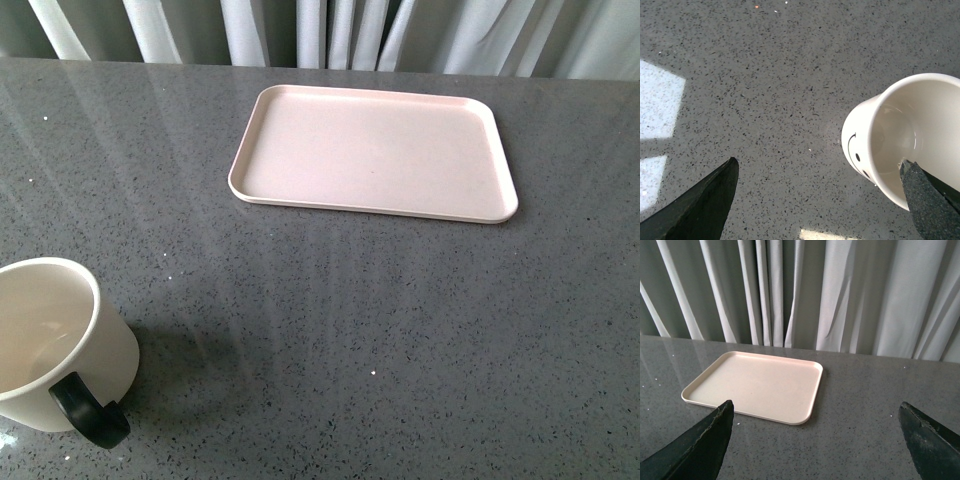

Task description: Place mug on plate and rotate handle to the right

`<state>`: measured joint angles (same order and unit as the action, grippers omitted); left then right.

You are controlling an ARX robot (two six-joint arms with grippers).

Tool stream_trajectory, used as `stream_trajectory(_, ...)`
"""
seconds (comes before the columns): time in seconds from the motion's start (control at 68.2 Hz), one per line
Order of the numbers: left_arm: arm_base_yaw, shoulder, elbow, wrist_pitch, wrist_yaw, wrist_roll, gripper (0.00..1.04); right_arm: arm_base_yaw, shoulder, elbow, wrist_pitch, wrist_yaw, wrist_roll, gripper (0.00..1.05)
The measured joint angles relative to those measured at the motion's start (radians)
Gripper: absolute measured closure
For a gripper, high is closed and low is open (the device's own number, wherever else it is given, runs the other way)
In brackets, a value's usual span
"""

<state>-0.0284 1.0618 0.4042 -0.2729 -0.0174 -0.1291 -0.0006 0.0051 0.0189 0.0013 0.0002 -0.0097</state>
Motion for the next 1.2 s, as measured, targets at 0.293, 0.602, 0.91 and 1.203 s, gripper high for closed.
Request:
stream_trajectory(0.293, -0.085, 0.073, 0.000, 0.049, -0.018, -0.062, 0.09, 0.000, 0.000, 0.000, 0.000, 0.000, 0.000, 0.09)
stream_trajectory(0.602, -0.109, 0.168, 0.010, 0.099, -0.037, -0.101, 0.09, 0.000, 0.000, 0.000, 0.000, 0.000, 0.000, 0.09)
stream_trajectory(0.91, -0.165, 0.261, 0.034, 0.135, -0.060, -0.139, 0.09, 0.000, 0.000, 0.000, 0.000, 0.000, 0.000, 0.09)
stream_trajectory(1.203, -0.213, 0.366, 0.082, 0.146, -0.081, -0.174, 0.33, 0.000, 0.000, 0.000, 0.000, 0.000, 0.000, 0.09)
